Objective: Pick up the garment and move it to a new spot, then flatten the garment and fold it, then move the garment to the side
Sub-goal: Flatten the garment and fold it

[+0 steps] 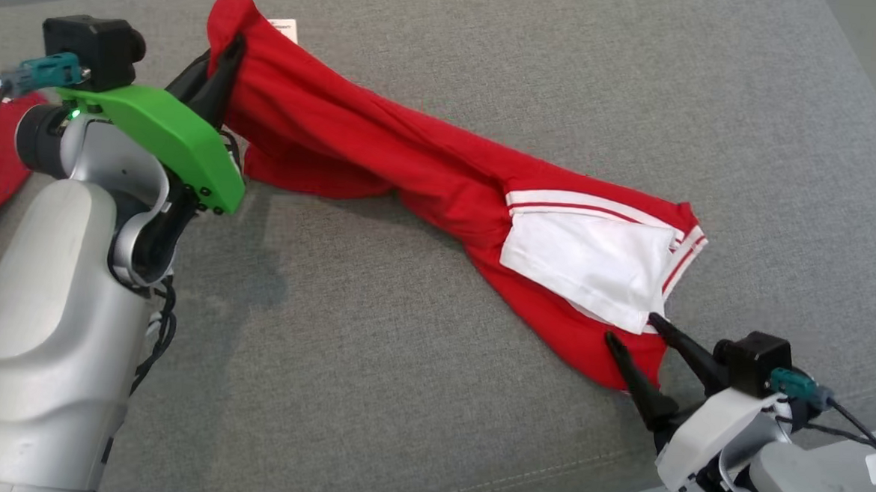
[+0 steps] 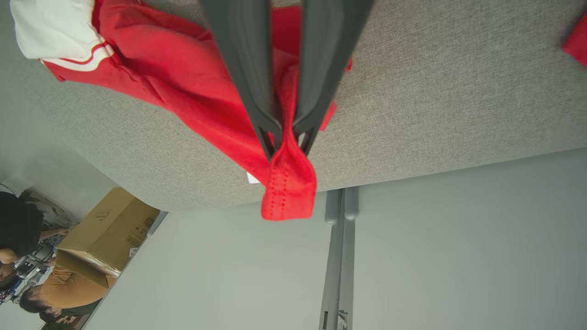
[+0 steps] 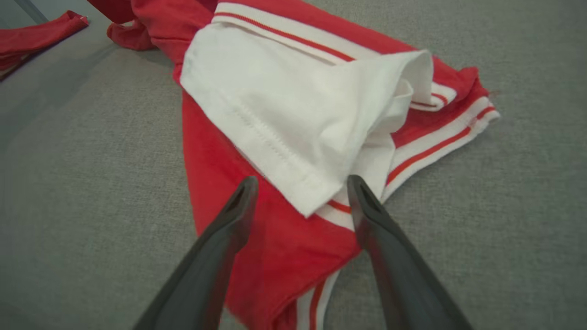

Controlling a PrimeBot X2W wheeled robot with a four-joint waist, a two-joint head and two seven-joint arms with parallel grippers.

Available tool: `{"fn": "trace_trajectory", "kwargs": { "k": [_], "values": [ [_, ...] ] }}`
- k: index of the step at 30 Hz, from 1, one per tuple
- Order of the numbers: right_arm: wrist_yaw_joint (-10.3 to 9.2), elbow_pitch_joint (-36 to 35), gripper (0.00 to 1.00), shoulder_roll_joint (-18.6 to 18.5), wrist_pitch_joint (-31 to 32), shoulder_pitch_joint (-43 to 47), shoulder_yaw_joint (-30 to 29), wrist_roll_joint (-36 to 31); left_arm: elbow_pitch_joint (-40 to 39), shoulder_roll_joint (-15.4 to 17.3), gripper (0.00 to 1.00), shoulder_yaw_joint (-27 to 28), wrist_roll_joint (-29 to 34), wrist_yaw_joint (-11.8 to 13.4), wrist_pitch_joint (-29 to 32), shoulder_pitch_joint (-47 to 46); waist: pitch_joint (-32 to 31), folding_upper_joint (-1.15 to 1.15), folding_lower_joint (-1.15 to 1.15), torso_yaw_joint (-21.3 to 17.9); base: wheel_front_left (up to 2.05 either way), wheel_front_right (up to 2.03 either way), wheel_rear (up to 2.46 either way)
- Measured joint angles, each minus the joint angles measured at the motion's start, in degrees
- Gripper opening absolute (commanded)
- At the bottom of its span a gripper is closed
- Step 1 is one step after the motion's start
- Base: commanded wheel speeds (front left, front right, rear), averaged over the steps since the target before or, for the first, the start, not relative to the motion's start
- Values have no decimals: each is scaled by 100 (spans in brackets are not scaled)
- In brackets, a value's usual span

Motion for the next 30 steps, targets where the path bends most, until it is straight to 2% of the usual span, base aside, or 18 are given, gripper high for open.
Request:
{"fn": "trace_trajectory", "kwargs": {
  "k": [8, 16, 30],
  "values": [
    [-8, -105, 100, 78, 0, 341, 168, 69, -398, 271, 0, 311, -133, 93, -74, 405, -188, 0, 0, 58, 0, 0, 0],
    [-9, -267, 100, 157, 0, 327, 66, 133, -783, 264, 0, 300, -187, 107, 2, 599, -212, 0, 0, 19, 0, 0, 0],
    [-14, -164, 100, 233, 1, 134, -232, 516, -1285, 270, 0, 254, -235, 220, 183, 905, -120, 0, 0, 207, 0, 0, 0]
  ]
}}
